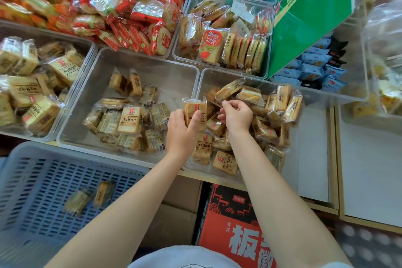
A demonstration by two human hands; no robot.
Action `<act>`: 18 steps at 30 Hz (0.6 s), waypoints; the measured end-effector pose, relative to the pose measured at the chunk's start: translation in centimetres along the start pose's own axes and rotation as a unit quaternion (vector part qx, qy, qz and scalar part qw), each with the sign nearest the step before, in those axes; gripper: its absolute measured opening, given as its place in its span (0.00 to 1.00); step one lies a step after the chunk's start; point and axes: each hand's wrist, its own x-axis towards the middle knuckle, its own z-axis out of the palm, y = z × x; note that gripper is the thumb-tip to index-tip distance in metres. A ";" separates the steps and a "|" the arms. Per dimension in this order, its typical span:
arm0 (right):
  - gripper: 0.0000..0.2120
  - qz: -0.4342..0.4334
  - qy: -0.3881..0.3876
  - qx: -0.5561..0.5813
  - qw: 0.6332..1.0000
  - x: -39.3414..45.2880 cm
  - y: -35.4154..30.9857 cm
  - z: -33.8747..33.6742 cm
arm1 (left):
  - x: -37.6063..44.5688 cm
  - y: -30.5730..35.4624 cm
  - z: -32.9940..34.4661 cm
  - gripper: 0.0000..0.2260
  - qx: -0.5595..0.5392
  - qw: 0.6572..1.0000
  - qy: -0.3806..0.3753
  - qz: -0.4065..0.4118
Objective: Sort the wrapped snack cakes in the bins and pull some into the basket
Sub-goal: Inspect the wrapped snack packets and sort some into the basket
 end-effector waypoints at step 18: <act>0.20 -0.015 0.072 -0.104 0.992 0.3 -1.4 2.9 | -0.1 -0.3 -0.2 0.18 -0.044 0.997 0.042 -0.053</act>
